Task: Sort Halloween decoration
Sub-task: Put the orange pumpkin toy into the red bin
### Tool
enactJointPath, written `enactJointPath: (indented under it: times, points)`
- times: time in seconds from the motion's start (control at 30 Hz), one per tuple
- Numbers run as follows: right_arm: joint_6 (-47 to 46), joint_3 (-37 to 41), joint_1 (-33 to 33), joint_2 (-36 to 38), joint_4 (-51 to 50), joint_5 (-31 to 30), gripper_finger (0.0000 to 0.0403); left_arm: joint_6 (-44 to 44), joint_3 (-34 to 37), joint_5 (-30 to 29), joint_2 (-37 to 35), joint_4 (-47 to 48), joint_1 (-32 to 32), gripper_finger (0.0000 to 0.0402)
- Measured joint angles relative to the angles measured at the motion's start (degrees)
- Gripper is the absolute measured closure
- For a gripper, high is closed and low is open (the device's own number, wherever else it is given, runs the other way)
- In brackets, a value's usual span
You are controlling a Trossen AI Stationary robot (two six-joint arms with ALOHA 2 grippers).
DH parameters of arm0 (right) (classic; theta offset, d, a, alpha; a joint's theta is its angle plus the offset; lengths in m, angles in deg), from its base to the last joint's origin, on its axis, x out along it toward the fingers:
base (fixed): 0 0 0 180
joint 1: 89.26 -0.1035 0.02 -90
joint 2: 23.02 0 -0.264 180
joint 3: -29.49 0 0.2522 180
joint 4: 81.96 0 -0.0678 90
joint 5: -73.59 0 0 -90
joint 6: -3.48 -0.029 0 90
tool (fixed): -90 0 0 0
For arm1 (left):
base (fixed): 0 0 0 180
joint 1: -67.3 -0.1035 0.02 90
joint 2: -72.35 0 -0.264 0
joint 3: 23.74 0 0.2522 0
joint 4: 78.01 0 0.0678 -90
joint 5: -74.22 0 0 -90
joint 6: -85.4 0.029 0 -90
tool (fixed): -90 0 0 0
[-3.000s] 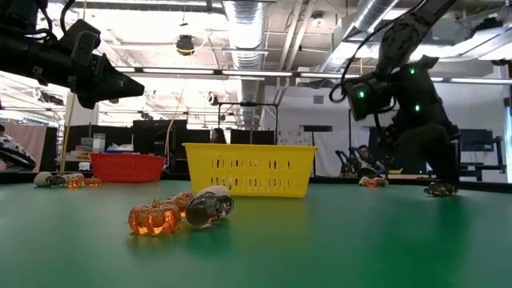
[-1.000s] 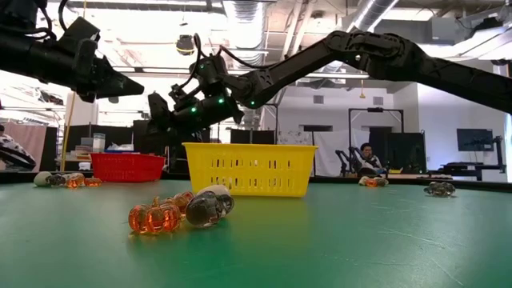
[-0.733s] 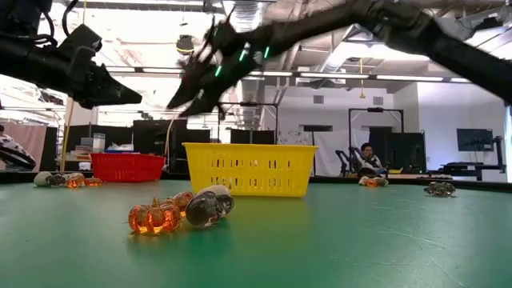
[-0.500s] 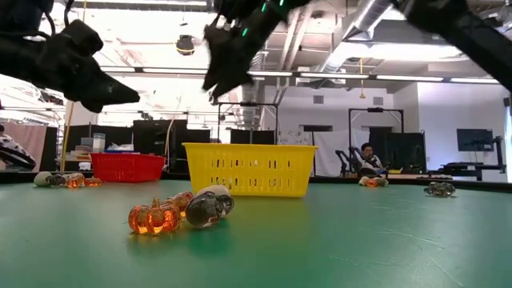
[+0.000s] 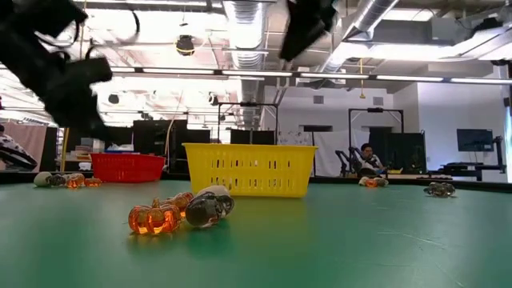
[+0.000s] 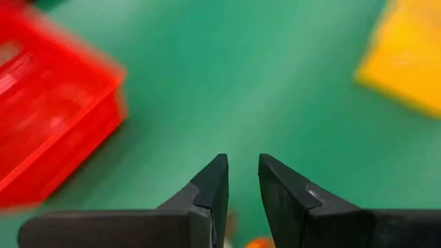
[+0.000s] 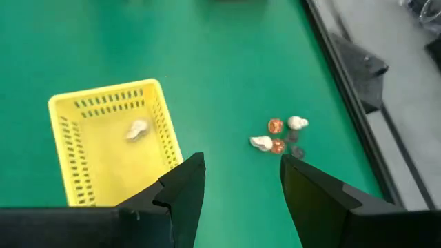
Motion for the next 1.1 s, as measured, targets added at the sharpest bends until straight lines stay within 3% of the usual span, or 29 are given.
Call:
enactJointPath:
  times: [0.1,0.17,0.33,0.53,0.67,1.1]
  points:
    - [-0.3,14.8,-3.5,7.4,15.8,-0.4,0.0185,-4.3,0.0,-1.8,3.8,0.8,-1.4,0.0332]
    - [-0.4,21.7,-5.2,12.0,24.4,-0.3,0.0185,-5.7,-0.5,0.6,5.9,0.9,-2.7,0.0329]
    - [2.2,31.1,-7.4,18.4,34.0,-0.7,0.0185,-6.6,-4.5,7.7,10.6,3.5,-5.6,0.0303]
    - [8.1,31.7,-7.5,22.1,36.1,-0.7,0.0185,-9.9,-9.9,10.8,15.8,12.6,-6.5,0.0255]
    - [8.2,31.7,-8.5,22.2,34.8,-0.5,0.0185,-8.3,-10.1,15.0,20.1,11.3,-6.5,0.0233]
    - [12.7,31.7,-8.3,22.0,37.1,-0.3,0.0185,-9.9,-10.1,11.0,30.3,6.3,-7.7,0.0226]
